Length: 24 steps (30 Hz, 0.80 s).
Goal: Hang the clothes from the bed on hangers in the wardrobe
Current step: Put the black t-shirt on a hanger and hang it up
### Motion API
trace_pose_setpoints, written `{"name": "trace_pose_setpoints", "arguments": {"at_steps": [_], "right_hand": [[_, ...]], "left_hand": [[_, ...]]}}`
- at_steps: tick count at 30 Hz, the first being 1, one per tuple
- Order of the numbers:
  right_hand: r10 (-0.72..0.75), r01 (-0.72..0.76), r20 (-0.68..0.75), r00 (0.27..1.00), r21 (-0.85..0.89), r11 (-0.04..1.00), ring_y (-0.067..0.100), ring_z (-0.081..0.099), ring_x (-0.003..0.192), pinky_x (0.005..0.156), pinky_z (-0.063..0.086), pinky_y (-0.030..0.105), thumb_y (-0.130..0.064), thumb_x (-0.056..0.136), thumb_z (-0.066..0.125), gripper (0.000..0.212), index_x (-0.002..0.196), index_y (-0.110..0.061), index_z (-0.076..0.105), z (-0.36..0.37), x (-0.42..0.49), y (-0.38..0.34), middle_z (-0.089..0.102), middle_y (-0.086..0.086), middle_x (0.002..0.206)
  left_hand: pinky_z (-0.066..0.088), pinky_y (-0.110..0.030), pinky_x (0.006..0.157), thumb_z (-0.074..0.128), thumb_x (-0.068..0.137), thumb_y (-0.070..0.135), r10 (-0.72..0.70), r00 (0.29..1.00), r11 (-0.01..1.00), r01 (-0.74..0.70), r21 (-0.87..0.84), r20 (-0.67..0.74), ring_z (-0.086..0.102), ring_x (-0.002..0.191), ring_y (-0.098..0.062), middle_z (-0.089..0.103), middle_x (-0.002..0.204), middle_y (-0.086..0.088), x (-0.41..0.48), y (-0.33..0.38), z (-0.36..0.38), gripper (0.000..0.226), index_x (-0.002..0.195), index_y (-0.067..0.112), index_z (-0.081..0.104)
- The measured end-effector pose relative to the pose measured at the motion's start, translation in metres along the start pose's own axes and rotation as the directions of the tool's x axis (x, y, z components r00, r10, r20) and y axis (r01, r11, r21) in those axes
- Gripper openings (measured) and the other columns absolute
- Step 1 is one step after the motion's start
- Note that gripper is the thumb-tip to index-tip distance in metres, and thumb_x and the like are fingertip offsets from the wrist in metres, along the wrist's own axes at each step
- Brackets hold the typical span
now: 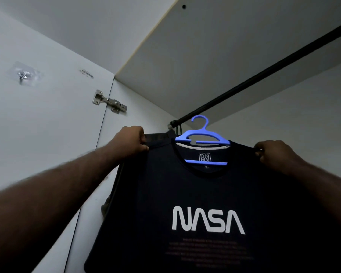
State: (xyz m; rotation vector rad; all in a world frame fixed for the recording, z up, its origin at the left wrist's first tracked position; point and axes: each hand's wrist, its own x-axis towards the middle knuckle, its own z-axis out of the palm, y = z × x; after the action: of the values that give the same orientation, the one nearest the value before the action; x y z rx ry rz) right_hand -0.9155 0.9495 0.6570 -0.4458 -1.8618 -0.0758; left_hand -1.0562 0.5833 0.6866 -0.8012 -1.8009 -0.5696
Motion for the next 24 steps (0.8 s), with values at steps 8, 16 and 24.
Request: {"name": "trace_pose_setpoints", "arguments": {"at_steps": [8,16,24], "right_hand": [[0.038,-0.039,0.021,0.999,0.011,0.999,0.032,0.058,0.113,0.086,0.044,0.031,-0.016,0.095,0.057,0.025,0.116,-0.013,0.069,0.053,0.039,-0.010,0.066,0.012,0.122],[0.109,-0.111,0.031,0.994,0.056,0.992,0.032,0.059,0.113,0.089,0.046,0.033,-0.016,0.094,0.058,0.025,0.116,-0.012,0.070,0.090,0.080,-0.005,0.067,0.013,0.122],[0.088,-0.086,-0.011,0.996,0.120,0.989,0.033,0.060,0.112,0.090,0.047,0.035,-0.017,0.094,0.058,0.023,0.112,-0.012,0.072,0.123,0.108,-0.003,0.068,0.014,0.119]], "left_hand": [[0.039,-0.029,0.075,0.068,0.086,0.020,-0.019,0.979,0.996,0.037,0.085,-0.202,0.059,0.097,-0.029,0.062,0.096,-0.008,0.039,-0.007,0.020,0.011,0.091,0.012,0.062],[0.052,-0.028,0.076,0.079,0.075,0.014,-0.002,0.992,0.999,-0.003,-0.035,-0.128,0.065,0.090,-0.022,0.071,0.093,-0.009,0.082,-0.004,0.027,0.022,0.094,0.004,0.073],[0.045,-0.026,0.090,0.075,0.079,0.005,0.149,0.981,0.985,-0.137,0.103,-0.120,0.060,0.111,-0.024,0.068,0.115,-0.011,0.107,-0.018,0.036,0.037,0.116,0.006,0.069]]}}
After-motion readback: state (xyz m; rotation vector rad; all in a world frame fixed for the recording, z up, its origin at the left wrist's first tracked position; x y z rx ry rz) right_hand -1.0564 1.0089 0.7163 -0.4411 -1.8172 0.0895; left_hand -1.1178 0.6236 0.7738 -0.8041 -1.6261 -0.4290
